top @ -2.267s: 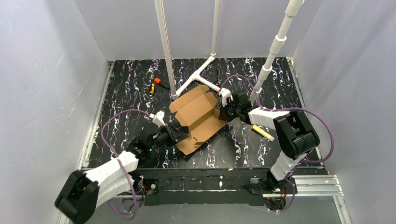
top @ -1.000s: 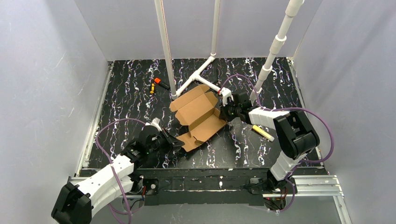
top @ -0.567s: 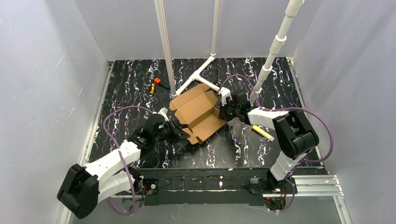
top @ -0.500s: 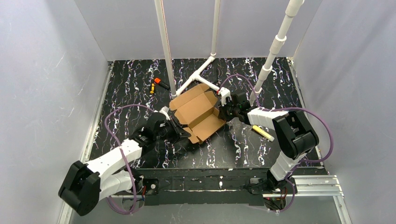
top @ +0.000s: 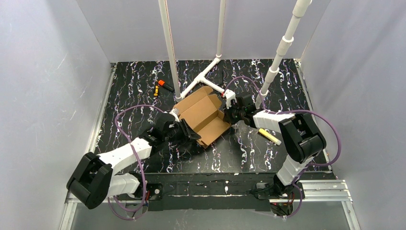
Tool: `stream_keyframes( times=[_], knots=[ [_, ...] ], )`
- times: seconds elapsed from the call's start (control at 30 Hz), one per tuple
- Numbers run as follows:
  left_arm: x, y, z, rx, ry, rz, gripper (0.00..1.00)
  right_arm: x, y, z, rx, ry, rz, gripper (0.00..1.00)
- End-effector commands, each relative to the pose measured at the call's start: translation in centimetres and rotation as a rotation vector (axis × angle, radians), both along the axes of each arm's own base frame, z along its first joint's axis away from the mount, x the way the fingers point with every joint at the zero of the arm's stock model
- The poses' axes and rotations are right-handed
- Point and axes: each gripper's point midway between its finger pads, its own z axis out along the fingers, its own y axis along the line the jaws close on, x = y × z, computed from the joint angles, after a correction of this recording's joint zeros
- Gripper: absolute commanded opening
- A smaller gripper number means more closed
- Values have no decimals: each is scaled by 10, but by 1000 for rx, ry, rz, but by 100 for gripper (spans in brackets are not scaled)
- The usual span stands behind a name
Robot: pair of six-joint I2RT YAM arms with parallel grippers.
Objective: Fold the paper box
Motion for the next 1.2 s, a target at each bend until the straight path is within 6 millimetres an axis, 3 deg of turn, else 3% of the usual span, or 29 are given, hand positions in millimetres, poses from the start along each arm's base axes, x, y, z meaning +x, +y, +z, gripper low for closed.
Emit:
stream_keyframes(
  times=[0.0, 0.3, 0.7, 0.83, 1.17],
  knots=[
    [-1, 0, 10, -20, -51, -9, 33, -2, 8, -7, 5, 28, 15, 7],
    [-5, 9, 4, -19, -44, 40, 45, -2, 8, -6, 4, 26, 15, 8],
    [1, 22, 26, -78, -146, 136, 56, -4, 9, -7, 7, 33, 21, 8],
    [-1, 23, 25, -92, -138, 147, 54, -4, 9, -8, 7, 33, 20, 8],
    [3, 26, 37, -139, -177, 192, 33, -5, 10, -10, 3, 41, 29, 8]
  ],
)
